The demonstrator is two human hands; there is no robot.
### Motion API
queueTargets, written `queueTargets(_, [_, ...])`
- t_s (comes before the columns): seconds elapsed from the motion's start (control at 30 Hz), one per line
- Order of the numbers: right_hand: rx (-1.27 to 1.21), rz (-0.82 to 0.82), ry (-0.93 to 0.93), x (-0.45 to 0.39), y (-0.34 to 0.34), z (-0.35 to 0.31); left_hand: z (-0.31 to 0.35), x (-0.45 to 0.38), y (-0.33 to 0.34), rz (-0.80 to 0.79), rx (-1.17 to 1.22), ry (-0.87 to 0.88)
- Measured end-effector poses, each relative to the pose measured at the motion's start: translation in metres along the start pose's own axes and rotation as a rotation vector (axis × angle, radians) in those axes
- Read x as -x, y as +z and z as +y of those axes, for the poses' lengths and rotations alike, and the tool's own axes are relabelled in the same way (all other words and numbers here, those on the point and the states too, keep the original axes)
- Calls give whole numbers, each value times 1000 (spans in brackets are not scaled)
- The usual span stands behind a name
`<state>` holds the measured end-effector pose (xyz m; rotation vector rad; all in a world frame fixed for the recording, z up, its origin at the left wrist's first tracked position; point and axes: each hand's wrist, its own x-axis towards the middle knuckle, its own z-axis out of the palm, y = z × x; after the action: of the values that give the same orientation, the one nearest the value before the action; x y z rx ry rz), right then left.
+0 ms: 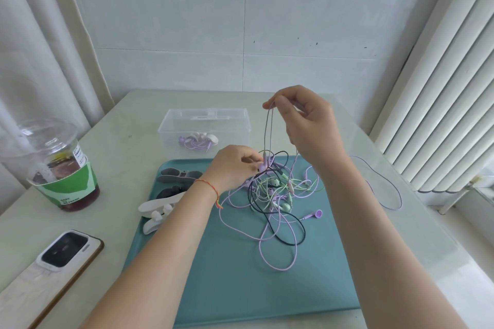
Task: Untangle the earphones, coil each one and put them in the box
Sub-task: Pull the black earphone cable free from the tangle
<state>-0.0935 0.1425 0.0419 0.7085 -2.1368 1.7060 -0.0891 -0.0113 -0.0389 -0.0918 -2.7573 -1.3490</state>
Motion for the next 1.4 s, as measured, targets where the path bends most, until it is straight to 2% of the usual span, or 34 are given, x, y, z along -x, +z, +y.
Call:
queueTargets(0.2, [-22,-3,3,0,1,3,-6,-1,5,-41,0,25])
queueTargets(0.3, [-8,-6,5,-1,1,4,-6,-1,4,-73,85,31])
queueTargets(0.47, [6,11,8,-1,-1,5,-3,1,4,-158,-131,24])
queueTargets(0.5, [9,2,5,-1,-1,5,-1,1,5,-142,-149,26])
queueTargets(0.57, [14,-19,0,-1,-1,5,1,-2,6,-1,-112,24])
queueTargets(0.63, [12,-38,-6,0,0,4,3,-1,4,119,25,36])
queueTargets(0.8, [-16,-70,-6,0,1,4,16,7,-1,26,354,92])
queueTargets(0.87, [-5,-44,-3,-1,-1,5,17,9,-9,28,612,33])
queueTargets(0.93, [-5,-16,0,-1,-4,4,16,9,-22,-15,988,24])
queueTargets(0.97, [-6,-18,0,-2,-6,3,16,9,-29,-8,1063,26])
queueTargets(1.07, [7,-193,58,1,-9,-4,18,4,-36,148,793,68])
queueTargets(1.1, [46,-298,91,2,-9,-6,20,4,-34,126,764,88])
queueTargets(1.17, [175,-475,108,5,-5,-6,28,8,-31,-70,761,187])
queueTargets(1.2, [224,-511,97,5,-3,-5,32,12,-29,-175,724,220])
queueTargets(1.27, [278,-490,85,5,-1,-1,39,18,-28,-280,596,137])
queueTargets(1.33, [329,-462,109,3,-5,1,38,19,-28,-235,492,18])
queueTargets(1.4, [385,-505,165,2,-11,4,31,17,-31,-103,510,-47])
